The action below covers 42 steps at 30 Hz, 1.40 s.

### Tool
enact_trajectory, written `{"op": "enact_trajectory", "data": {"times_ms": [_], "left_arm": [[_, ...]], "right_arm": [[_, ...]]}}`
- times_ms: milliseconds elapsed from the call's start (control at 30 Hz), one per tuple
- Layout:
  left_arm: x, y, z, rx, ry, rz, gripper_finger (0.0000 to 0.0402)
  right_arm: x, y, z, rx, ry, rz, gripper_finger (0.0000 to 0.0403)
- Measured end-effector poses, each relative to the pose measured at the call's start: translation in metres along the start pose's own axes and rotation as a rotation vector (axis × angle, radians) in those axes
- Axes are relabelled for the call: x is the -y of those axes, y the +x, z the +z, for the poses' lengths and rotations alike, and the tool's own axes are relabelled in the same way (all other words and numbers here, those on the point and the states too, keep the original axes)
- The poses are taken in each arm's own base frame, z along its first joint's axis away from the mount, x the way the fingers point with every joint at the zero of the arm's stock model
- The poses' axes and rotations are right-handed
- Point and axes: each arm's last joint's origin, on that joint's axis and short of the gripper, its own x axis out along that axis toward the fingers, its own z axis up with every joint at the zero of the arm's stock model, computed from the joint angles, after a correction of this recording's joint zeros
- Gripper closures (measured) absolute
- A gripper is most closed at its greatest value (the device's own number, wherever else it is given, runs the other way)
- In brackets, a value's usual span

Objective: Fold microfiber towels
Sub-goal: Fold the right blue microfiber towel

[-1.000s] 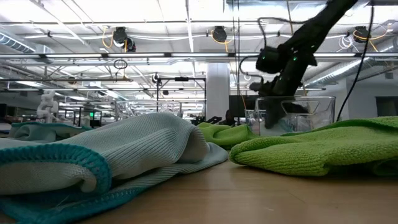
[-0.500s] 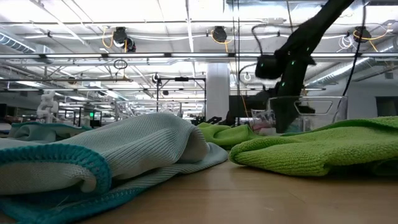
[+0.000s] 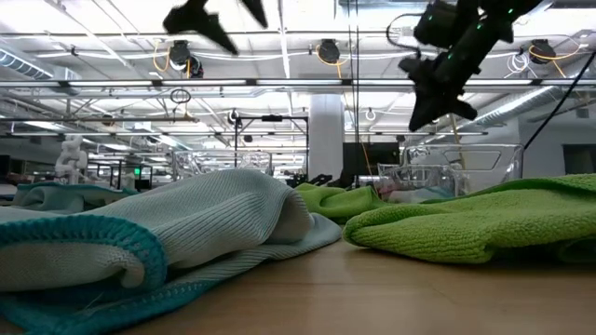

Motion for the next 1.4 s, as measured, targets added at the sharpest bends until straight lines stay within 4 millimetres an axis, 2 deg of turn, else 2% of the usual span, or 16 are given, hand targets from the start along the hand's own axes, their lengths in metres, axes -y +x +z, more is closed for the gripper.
{"op": "enact_trajectory", "data": {"times_ms": [167, 367, 500, 700, 800, 900, 1000, 1167, 1300, 1400], "left_arm": [[-0.006, 0.037, -0.044, -0.188, -0.102, -0.074, 0.0110], [-0.006, 0.067, -0.101, -0.305, -0.386, -0.223, 0.0110], [0.005, 0.064, -0.133, -0.349, -0.574, -0.327, 0.0110], [0.032, 0.031, -0.160, -0.382, -0.646, -0.390, 0.0115], [0.041, 0.018, -0.168, -0.418, -0.659, -0.340, 0.0135], [0.046, 0.015, -0.181, -0.446, -0.659, -0.251, 0.0161], [0.055, 0.021, -0.194, -0.485, -0.715, -0.209, 0.0186], [0.062, 0.048, -0.227, -0.588, -0.854, -0.087, 0.0212], [0.070, 0.066, -0.247, -0.663, -0.892, -0.078, 0.0211], [0.073, 0.074, -0.255, -0.688, -0.917, -0.082, 0.0198]], "right_arm": [[-0.010, -0.020, -0.010, -0.024, -0.041, 0.130, 0.0401], [-0.023, -0.039, -0.028, -0.108, -0.082, 0.280, 0.0401], [-0.031, -0.055, -0.043, -0.156, -0.100, 0.339, 0.0401], [-0.040, -0.077, -0.060, -0.167, -0.135, 0.432, 0.0401], [-0.042, -0.087, -0.066, -0.165, -0.146, 0.476, 0.0401], [-0.044, -0.094, -0.071, -0.170, -0.144, 0.511, 0.0401], [-0.045, -0.100, -0.076, -0.183, -0.135, 0.545, 0.0401], [-0.048, -0.111, -0.086, -0.220, -0.141, 0.608, 0.0401], [-0.050, -0.117, -0.092, -0.251, -0.147, 0.646, 0.0401], [-0.051, -0.122, -0.096, -0.252, -0.151, 0.655, 0.0401]]}}
